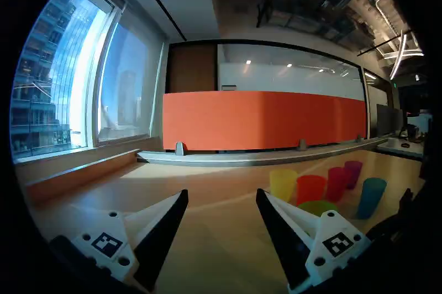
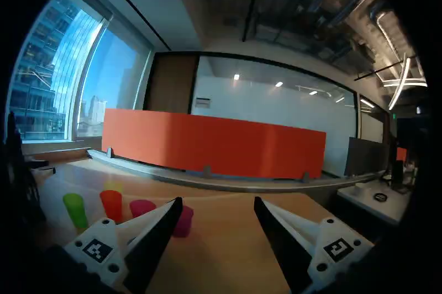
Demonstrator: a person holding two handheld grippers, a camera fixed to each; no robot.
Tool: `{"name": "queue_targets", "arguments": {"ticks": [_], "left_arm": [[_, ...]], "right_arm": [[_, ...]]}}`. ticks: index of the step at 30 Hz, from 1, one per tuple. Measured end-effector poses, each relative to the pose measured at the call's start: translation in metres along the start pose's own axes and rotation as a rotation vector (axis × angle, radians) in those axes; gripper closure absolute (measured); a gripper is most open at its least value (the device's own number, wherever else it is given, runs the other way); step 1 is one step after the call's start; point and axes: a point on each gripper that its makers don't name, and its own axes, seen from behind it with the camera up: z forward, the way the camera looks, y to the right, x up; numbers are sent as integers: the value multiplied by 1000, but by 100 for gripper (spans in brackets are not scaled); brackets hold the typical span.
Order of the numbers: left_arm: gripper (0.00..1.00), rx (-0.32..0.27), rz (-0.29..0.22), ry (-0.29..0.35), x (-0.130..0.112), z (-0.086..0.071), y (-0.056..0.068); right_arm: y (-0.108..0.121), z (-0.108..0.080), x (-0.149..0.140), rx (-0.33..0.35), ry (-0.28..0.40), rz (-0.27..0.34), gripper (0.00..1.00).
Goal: Pour water
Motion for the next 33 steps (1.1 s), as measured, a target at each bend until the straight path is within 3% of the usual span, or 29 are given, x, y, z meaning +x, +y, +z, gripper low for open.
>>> {"name": "queue_targets", "arguments": {"ticks": [9,17,24,33], "left_arm": [[9,0,0,0,-1,-1,0],[9,0,0,0,0,-1,0],[9,0,0,0,0,-1,0],[9,0,0,0,0,-1,0]], "right_arm": [[-1,14,-13,-16,34,-29,0],[3,25,-31,-43,48,36,0],[16,28,-65,-73,-7,80,0],[21,31,-71,-59,8,132,0]]}}
